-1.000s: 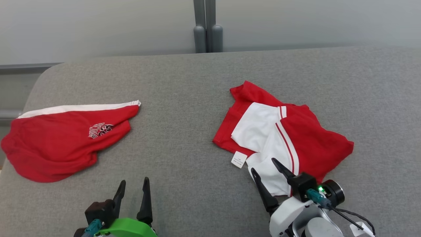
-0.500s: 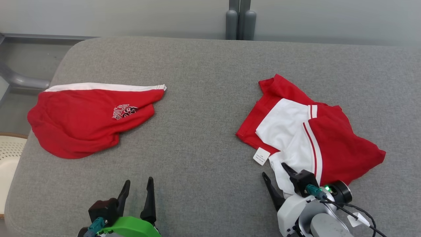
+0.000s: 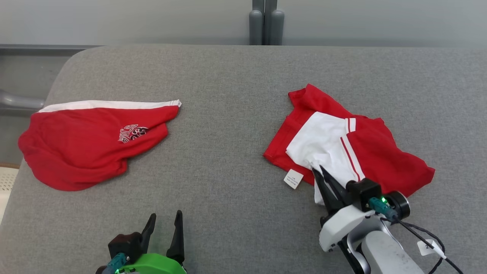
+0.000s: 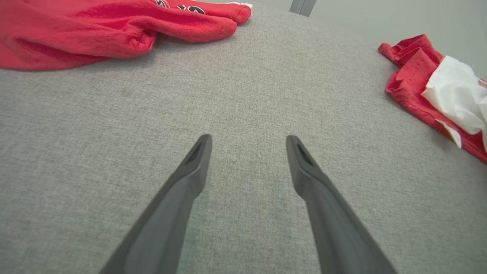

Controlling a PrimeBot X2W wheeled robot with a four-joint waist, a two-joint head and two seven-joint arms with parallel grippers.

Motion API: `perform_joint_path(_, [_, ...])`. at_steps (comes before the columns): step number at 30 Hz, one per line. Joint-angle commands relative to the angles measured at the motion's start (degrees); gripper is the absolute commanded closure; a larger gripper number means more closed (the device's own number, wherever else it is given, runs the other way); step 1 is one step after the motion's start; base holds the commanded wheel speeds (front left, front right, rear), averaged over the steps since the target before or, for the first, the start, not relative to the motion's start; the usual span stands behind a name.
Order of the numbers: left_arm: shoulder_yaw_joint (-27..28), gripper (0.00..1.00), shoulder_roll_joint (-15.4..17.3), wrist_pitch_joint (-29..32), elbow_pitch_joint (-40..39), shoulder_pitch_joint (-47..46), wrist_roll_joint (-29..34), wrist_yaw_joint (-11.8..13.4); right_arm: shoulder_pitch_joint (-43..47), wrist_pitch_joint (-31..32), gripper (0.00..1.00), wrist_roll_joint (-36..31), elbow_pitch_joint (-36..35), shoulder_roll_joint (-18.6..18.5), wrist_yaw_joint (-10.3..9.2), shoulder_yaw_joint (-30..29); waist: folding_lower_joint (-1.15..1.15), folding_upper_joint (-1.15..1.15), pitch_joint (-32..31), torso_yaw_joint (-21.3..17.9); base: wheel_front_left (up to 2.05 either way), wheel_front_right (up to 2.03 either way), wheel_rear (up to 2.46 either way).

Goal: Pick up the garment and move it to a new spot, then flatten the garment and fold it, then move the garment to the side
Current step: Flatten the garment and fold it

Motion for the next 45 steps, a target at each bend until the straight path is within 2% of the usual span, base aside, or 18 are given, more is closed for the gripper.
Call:
perform_joint_path(1, [0.01,0.0,0.17,-0.03,0.23,-0.33,-0.49,-0.24,0.2,-0.02,1.0,0.97,-2.44,-0.13,0.0,-0.68,0.0,0.0,-0.63,-0.82,0.0,0.0,0.0])
perform_joint_path(6, [0.13,0.0,0.17,-0.03,1.37,0.0,-0.17,-0.35,-2.44,-0.02,1.0,3.2,-10.82,-0.43,0.0,-4.65,0.0,0.0,-1.58,-2.23,0.0,0.0,0.0])
perform_joint_path(9, [0.45,0.0,0.17,-0.03,1.84,-0.38,0.26,-0.56,-5.04,-0.02,1.0,3.66,-13.82,-2.42,0.0,-8.45,0.0,0.0,-1.83,-2.79,0.0,0.0,0.0])
perform_joint_path(17, [0.51,0.0,0.17,-0.03,1.74,-1.54,0.61,-0.79,-12.02,-0.02,1.0,3.17,-13.58,-10.53,0.0,-18.3,0.0,0.0,-1.05,-2.88,0.0,0.0,0.0])
perform_joint_path(21, [0.28,0.0,0.17,-0.03,1.51,-1.85,0.63,-0.85,-13.66,-0.02,1.0,3.28,-11.82,-13.0,0.0,-23.18,0.0,0.0,-0.44,-2.69,0.0,0.0,0.0])
perform_joint_path(26, [0.35,0.0,0.17,-0.03,1.3,-2.12,0.55,-0.81,-11.35,-0.02,1.0,3.59,-9.33,-12.12,0.0,-29.92,0.0,0.0,0.38,-2.72,0.0,0.0,0.0])
perform_joint_path(30, [0.62,0.0,0.17,-0.03,0.93,-2.67,0.59,-0.65,-7.33,-0.02,1.0,2.67,-6.53,-9.57,0.0,-37.17,0.0,0.0,1.1,-3.06,0.0,0.0,0.0])
perform_joint_path(31, [0.69,0.0,0.17,-0.03,0.82,-2.75,0.66,-0.59,-6.18,-0.01,0.65,2.02,-5.43,-8.67,-0.01,-39.47,0.0,0.0,1.35,-3.23,0.0,0.0,0.0])
perform_joint_path(32, [0.67,0.0,0.16,-0.03,0.77,-2.88,0.79,-0.64,-5.31,-0.02,0.02,1.57,-4.81,-7.77,-0.01,-41.48,0.0,0.0,1.51,-3.35,0.0,0.0,0.0])
perform_joint_path(35, [0.84,0.0,0.17,-0.03,0.55,-3.3,0.85,-0.87,-2.86,-0.02,0.0,-1.2,-3.82,-5.22,0.0,-46.1,0.0,0.0,1.85,-3.91,0.0,0.0,0.0])
perform_joint_path(38, [1.08,0.0,0.16,-0.03,0.29,-3.8,1.32,-1.08,-1.07,-0.02,0.0,-3.71,-4.51,-3.54,-0.01,-47.67,0.0,0.0,2.03,-4.63,0.0,0.0,0.0])
perform_joint_path(41, [0.97,0.0,0.17,-0.03,0.02,-3.94,1.7,-1.33,0.18,-0.02,0.0,-5.59,-5.37,-2.16,-0.01,-47.37,0.0,0.0,1.94,-5.41,0.0,0.0,0.0])
perform_joint_path(45, [-0.26,0.0,0.17,-0.03,-0.45,-4.87,1.53,-1.91,0.9,-0.02,0.0,-6.49,-6.69,-1.39,-0.01,-43.03,0.0,0.0,1.95,-6.26,0.0,0.0,0.0])
